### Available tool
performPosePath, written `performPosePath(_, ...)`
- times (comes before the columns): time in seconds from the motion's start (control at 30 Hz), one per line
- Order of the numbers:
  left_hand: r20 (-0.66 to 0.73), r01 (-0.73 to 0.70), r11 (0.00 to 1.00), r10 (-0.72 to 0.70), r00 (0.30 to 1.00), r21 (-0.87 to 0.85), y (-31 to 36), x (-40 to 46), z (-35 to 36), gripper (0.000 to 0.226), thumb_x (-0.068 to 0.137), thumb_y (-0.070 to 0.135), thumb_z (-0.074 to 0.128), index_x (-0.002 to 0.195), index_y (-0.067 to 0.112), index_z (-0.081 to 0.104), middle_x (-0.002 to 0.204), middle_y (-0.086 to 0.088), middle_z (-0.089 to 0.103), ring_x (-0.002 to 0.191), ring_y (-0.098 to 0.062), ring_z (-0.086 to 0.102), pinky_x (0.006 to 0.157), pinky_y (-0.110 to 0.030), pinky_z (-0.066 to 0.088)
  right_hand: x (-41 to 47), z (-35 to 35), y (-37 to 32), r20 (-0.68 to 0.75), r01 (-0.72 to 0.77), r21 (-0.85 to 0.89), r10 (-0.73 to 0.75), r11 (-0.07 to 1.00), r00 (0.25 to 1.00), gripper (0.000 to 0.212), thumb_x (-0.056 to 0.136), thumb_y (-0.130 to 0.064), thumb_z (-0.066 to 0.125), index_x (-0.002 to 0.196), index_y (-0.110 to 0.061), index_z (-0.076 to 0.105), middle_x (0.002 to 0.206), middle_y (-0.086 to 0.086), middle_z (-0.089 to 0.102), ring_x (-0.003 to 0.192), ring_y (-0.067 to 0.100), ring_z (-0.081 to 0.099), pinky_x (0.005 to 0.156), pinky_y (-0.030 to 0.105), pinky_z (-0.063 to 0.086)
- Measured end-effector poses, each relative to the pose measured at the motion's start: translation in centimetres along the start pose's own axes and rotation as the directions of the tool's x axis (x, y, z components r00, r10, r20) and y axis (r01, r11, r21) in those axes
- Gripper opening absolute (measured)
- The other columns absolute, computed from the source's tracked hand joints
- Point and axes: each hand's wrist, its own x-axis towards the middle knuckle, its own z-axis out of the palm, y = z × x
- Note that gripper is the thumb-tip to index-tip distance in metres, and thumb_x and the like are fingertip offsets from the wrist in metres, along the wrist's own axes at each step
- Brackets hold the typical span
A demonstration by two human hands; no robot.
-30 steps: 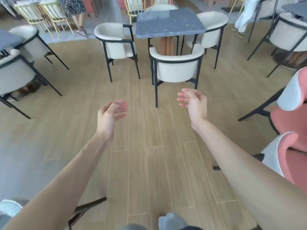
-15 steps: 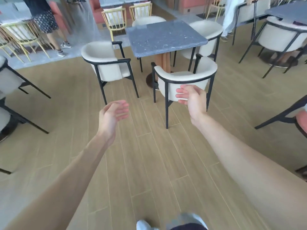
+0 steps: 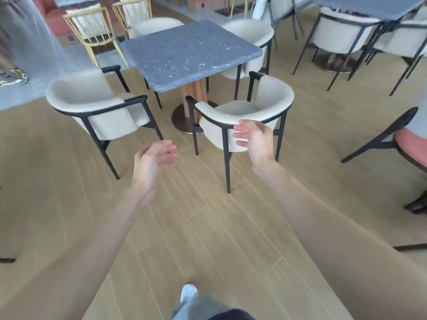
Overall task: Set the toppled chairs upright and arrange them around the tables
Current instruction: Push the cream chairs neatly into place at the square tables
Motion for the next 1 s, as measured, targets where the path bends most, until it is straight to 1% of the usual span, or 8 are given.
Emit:
performPosePath(0.17, 0.068, 0.224, 0.974, -0.222, 0.973, -0.024, -2.2, 7.1, 2.3, 0.022, 0.094, 0.021, 0.059, 0.107, 0.007, 0.070, 0.113, -0.018, 0.073, 0.098, -0.030, 0.072, 0.080, -0.040, 0.060, 3.7, 1.0, 2.5, -0.141, -0.147, 0.006, 0.146, 0.989, 0.979, 0.031, 0.094, -0.016, 0.054, 0.119, 0.001, 0.062, 0.109, 0.016, 0.072, 0.092, 0.028, 0.069, 0.084, 0.038, 0.056)
performPosePath(0.33, 0.159, 0.300, 0.953, -0.304, 0.939, 0.047, -2.9, 14.5, 8.1, 0.017, 0.095, 0.025, 0.058, 0.101, 0.013, 0.069, 0.110, -0.014, 0.073, 0.096, -0.025, 0.072, 0.078, -0.041, 0.061, 10.1, -0.6, 1.9, -0.301, -0.168, -0.012, 0.157, 0.986, 0.941, 0.033, 0.091, -0.021, 0.054, 0.116, -0.003, 0.065, 0.103, 0.011, 0.075, 0.091, 0.024, 0.073, 0.081, 0.037, 0.062)
performPosePath(0.53, 0.228, 0.391, 0.918, -0.396, 0.889, 0.069, -6.1, 23.8, 16.0, 0.034, 0.094, 0.029, 0.062, 0.121, 0.008, 0.064, 0.111, -0.009, 0.073, 0.099, -0.022, 0.071, 0.075, -0.037, 0.060, 20.3, -2.5, 2.9, -0.381, -0.214, -0.034, 0.185, 0.976, 0.906, 0.034, 0.090, -0.024, 0.056, 0.117, -0.004, 0.066, 0.097, 0.007, 0.074, 0.086, 0.022, 0.073, 0.079, 0.038, 0.062)
performPosePath(0.63, 0.196, 0.433, 0.901, -0.430, 0.881, 0.030, -7.1, 29.8, 20.3, 0.035, 0.094, 0.032, 0.063, 0.121, 0.010, 0.063, 0.112, -0.009, 0.071, 0.103, -0.023, 0.070, 0.081, -0.039, 0.061, 27.1, -3.0, 2.5, -0.375, -0.249, -0.087, 0.200, 0.965, 0.905, 0.033, 0.092, -0.024, 0.056, 0.117, -0.004, 0.065, 0.102, 0.009, 0.073, 0.091, 0.025, 0.072, 0.085, 0.042, 0.061)
performPosePath(0.73, 0.115, 0.487, 0.874, -0.483, 0.868, -0.003, -7.3, 35.4, 24.6, 0.036, 0.092, 0.033, 0.065, 0.119, 0.010, 0.064, 0.115, -0.010, 0.069, 0.106, -0.025, 0.069, 0.087, -0.045, 0.060, 34.0, -3.5, 1.4, -0.372, -0.293, -0.136, 0.226, 0.946, 0.901, 0.026, 0.093, -0.024, 0.057, 0.109, -0.007, 0.066, 0.104, 0.009, 0.071, 0.091, 0.024, 0.072, 0.080, 0.039, 0.062)
performPosePath(0.8, 0.073, 0.516, 0.856, -0.513, 0.855, -0.023, -7.2, 37.7, 26.7, 0.037, 0.091, 0.034, 0.066, 0.118, 0.009, 0.065, 0.115, -0.009, 0.068, 0.105, -0.024, 0.068, 0.087, -0.047, 0.060, 37.5, -3.8, 0.5, -0.355, -0.309, -0.163, 0.237, 0.937, 0.905, 0.028, 0.094, -0.024, 0.058, 0.114, -0.006, 0.064, 0.105, 0.008, 0.069, 0.089, 0.023, 0.070, 0.078, 0.038, 0.062)
performPosePath(0.9, 0.016, 0.560, 0.828, -0.560, 0.828, -0.023, -7.6, 40.1, 29.0, 0.039, 0.090, 0.037, 0.068, 0.117, 0.009, 0.067, 0.113, -0.008, 0.069, 0.103, -0.022, 0.069, 0.083, -0.046, 0.062, 42.3, -4.8, -0.3, -0.338, -0.367, -0.162, 0.298, 0.916, 0.893, 0.028, 0.094, -0.025, 0.059, 0.113, -0.006, 0.065, 0.106, 0.008, 0.067, 0.095, 0.026, 0.070, 0.085, 0.044, 0.061)
performPosePath(1.0, -0.039, 0.588, 0.808, -0.589, 0.807, -0.035, -8.3, 41.8, 31.1, 0.039, 0.090, 0.037, 0.068, 0.118, 0.009, 0.067, 0.112, -0.008, 0.069, 0.103, -0.023, 0.069, 0.083, -0.046, 0.061, 46.5, -6.1, -0.7, -0.316, -0.423, -0.180, 0.355, 0.888, 0.880, 0.027, 0.093, -0.024, 0.060, 0.112, -0.005, 0.064, 0.102, 0.007, 0.066, 0.092, 0.025, 0.068, 0.076, 0.040, 0.062)
